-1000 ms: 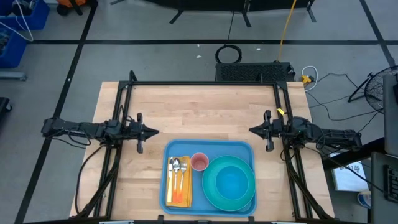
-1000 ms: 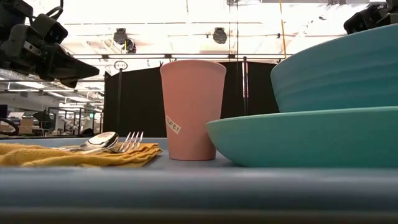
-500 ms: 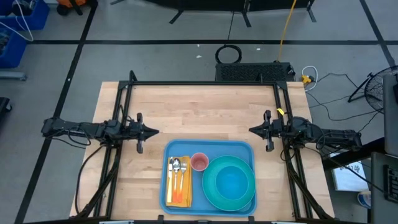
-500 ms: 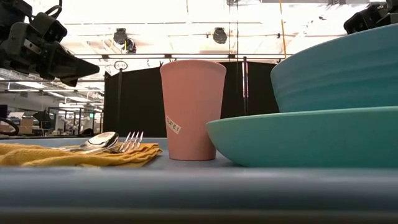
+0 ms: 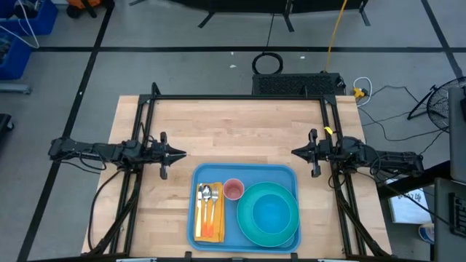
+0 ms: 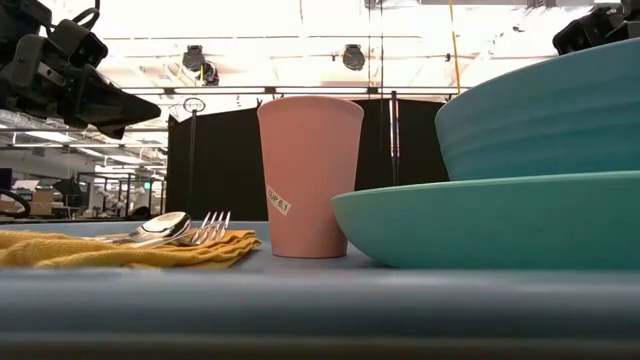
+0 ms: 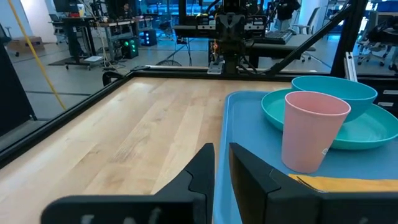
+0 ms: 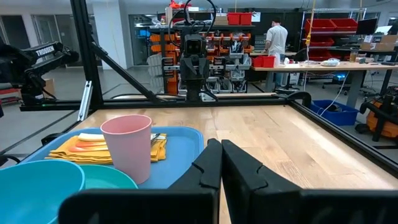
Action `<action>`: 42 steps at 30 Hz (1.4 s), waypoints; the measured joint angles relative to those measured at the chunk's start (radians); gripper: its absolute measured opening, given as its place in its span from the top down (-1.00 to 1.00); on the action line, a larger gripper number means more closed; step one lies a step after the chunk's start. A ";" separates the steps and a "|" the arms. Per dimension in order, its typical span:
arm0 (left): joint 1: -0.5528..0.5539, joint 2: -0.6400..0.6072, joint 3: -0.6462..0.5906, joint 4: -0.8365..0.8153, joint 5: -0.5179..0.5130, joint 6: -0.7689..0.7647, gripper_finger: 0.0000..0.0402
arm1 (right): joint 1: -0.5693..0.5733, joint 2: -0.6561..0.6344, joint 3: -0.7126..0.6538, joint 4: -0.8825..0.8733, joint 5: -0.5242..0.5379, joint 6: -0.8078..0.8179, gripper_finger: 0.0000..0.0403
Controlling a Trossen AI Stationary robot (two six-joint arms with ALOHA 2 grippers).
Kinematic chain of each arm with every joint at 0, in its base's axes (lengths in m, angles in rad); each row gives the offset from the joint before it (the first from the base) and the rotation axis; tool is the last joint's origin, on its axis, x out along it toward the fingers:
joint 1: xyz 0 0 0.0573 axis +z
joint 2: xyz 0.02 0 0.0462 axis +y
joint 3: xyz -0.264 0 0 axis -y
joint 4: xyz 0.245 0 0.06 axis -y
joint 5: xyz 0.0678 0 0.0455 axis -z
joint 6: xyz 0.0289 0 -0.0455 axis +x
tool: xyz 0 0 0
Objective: Set up tray
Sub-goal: Return to Home Position
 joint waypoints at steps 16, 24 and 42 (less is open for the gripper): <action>0.000 0.000 0.000 0.001 0.000 0.000 0.71 | 0.000 0.000 0.000 0.000 0.000 -0.006 1.00; 0.000 0.000 0.000 0.001 0.000 0.001 0.71 | 0.000 0.000 0.000 0.000 0.000 -0.007 1.00; 0.000 0.000 0.000 0.001 -0.001 0.001 0.72 | 0.000 0.000 0.000 0.000 0.000 -0.007 1.00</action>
